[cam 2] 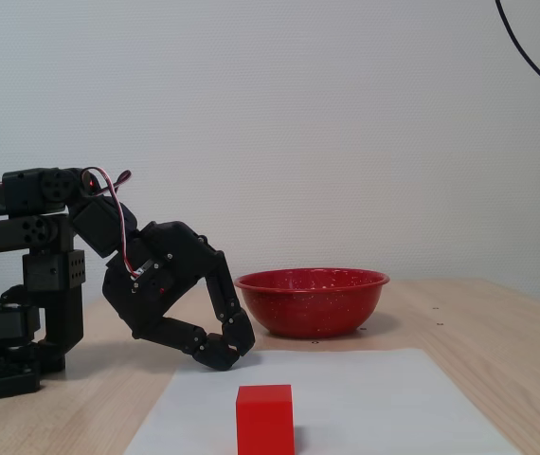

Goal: Grasp the red cube and put it in the red bowl.

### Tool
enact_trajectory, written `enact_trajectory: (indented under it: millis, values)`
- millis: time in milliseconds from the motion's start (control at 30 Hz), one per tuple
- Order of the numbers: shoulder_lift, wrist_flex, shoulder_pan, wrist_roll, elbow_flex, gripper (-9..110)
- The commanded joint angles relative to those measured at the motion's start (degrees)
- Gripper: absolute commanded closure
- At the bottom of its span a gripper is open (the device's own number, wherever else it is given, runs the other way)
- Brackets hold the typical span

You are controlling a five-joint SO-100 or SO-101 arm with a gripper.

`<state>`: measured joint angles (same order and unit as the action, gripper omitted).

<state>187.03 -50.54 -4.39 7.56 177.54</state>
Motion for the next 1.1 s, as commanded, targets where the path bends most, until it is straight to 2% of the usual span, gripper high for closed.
enact_trajectory:
  millis: [0,667,1067]
  values:
    - [0.6,-0.7,-1.3,-1.5,0.3,101]
    - [0.4,-0.9,-1.7,-1.5,-0.1,101]
    - [-10.3,-8.5,-2.2,-2.4,-13.7,101]
